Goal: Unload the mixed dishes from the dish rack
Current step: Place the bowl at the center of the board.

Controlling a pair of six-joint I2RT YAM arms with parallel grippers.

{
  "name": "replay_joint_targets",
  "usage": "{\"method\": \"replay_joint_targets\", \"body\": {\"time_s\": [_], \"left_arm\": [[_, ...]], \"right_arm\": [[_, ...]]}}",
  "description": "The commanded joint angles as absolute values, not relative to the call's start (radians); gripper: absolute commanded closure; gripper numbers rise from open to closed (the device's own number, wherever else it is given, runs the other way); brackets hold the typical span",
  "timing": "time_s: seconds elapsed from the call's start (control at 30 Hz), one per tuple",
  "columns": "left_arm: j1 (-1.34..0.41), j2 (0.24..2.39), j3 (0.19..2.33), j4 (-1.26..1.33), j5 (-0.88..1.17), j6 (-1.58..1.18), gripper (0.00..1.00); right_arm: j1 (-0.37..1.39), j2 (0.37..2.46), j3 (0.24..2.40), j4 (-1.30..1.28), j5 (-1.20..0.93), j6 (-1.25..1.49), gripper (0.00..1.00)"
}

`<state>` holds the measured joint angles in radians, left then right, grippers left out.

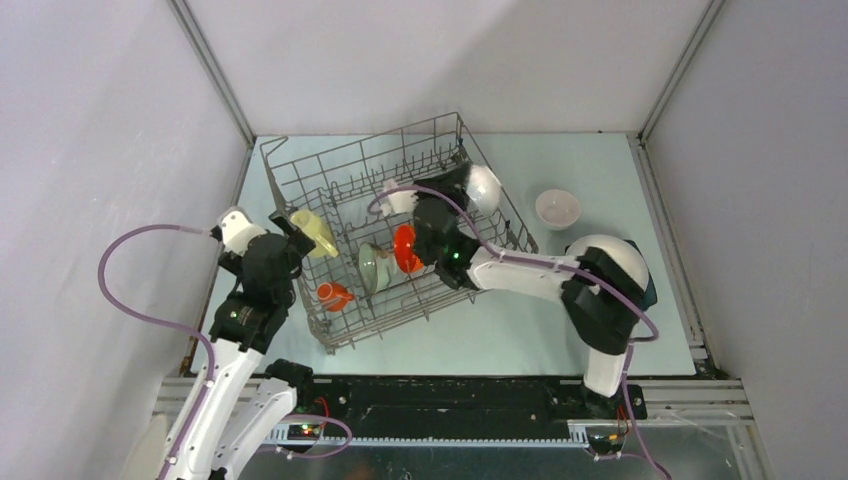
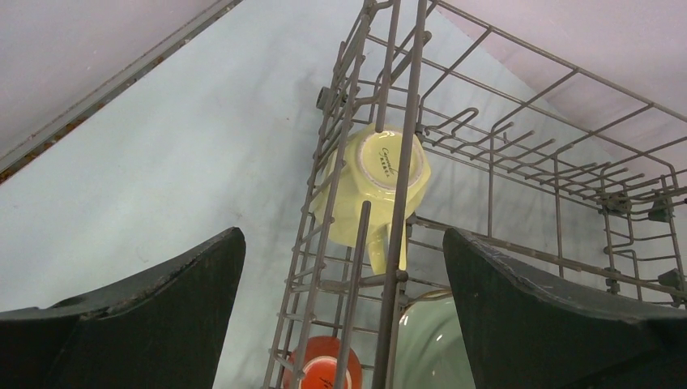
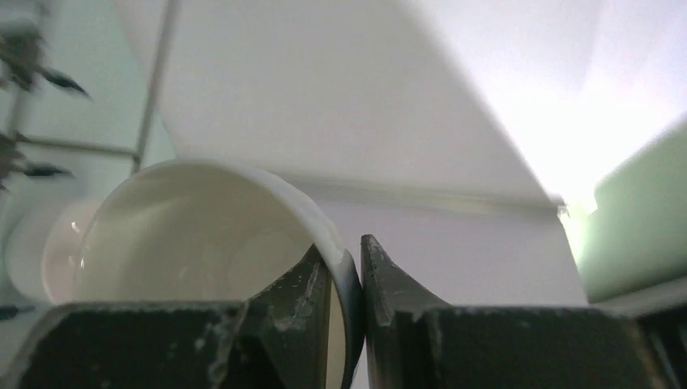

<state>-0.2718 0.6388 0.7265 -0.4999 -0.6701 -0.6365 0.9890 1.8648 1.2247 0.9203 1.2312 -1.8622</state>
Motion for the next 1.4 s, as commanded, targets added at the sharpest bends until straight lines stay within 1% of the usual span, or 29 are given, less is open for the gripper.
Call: {"method": "replay_joint_targets", "body": {"time_s": [0.0,0.03,0.07,0.1,0.17,0.2,0.23,0.27,0.3,0.33,0.37,0.4,0.43,0.47,0.5,0.53,0.57,0.63,0.73,0.87,1.03,1.37], "left_arm": [[-0.268,0.621,0.714,-0.478,-0.675,-0.628,0.0],[-0.268,0.62,0.713,-0.476,-0.674,-0.627,0.0],[-0.268,0.621,0.711,-0.469,-0.668,-0.626,0.0],[-0.268,0.623,0.711,-0.465,-0.664,-0.622,0.0],[-0.268,0.627,0.714,-0.468,-0.657,-0.62,0.0],[-0.268,0.628,0.715,-0.468,-0.655,-0.62,0.0],[-0.268,0.629,0.716,-0.471,-0.656,-0.62,0.0],[-0.268,0.628,0.716,-0.471,-0.657,-0.621,0.0],[-0.268,0.628,0.715,-0.467,-0.658,-0.621,0.0],[-0.268,0.628,0.714,-0.466,-0.658,-0.621,0.0],[-0.268,0.628,0.713,-0.467,-0.656,-0.621,0.0],[-0.268,0.626,0.713,-0.469,-0.656,-0.622,0.0],[-0.268,0.626,0.714,-0.473,-0.653,-0.623,0.0],[-0.268,0.622,0.715,-0.474,-0.652,-0.624,0.0],[-0.268,0.62,0.714,-0.475,-0.651,-0.624,0.0],[-0.268,0.615,0.713,-0.475,-0.65,-0.624,0.0],[-0.268,0.612,0.709,-0.471,-0.651,-0.625,0.0],[-0.268,0.605,0.7,-0.461,-0.652,-0.626,0.0],[-0.268,0.605,0.699,-0.455,-0.646,-0.624,0.0],[-0.268,0.609,0.702,-0.459,-0.643,-0.624,0.02],[-0.268,0.621,0.702,-0.454,-0.645,-0.624,0.02],[-0.268,0.635,0.707,-0.456,-0.644,-0.623,0.02]], "right_arm": [[1.011,1.627,1.558,-0.38,0.77,-1.069,1.0],[1.007,1.603,1.603,-0.56,0.613,-0.997,1.0],[0.995,1.586,1.647,-0.597,0.516,-0.893,1.0],[0.987,1.545,1.646,-0.572,0.489,-0.856,1.0],[0.944,1.478,1.591,-0.436,0.454,-0.734,1.0],[0.926,1.458,1.585,-0.391,0.414,-0.621,1.0],[0.872,1.422,1.592,-0.389,0.383,-0.542,1.0],[0.832,1.405,1.598,-0.405,0.303,-0.348,1.0],[0.738,1.373,1.606,-0.419,0.259,-0.243,1.0],[0.677,1.337,1.6,-0.444,0.123,-0.043,1.0],[0.541,1.313,1.556,-0.442,0.028,0.046,1.0],[0.471,1.266,1.517,-0.39,-0.133,0.23,1.0],[0.335,1.24,1.422,-0.355,-0.199,0.313,1.0],[0.275,1.201,1.38,-0.29,-0.296,0.461,1.0],[0.162,1.186,1.309,-0.268,-0.327,0.517,1.0],[0.119,1.17,1.284,-0.257,-0.347,0.591,1.0],[0.045,1.168,1.255,-0.268,-0.342,0.617,1.0],[-0.039,1.182,1.244,-0.315,-0.314,0.647,1.0],[-0.11,1.24,1.233,-0.357,-0.256,0.646,1.0],[-0.175,1.337,1.229,-0.343,-0.204,0.635,1.0],[-0.178,1.452,1.229,-0.258,-0.173,0.596,1.0],[-0.133,1.633,1.23,-0.234,-0.107,0.519,1.0]]}}
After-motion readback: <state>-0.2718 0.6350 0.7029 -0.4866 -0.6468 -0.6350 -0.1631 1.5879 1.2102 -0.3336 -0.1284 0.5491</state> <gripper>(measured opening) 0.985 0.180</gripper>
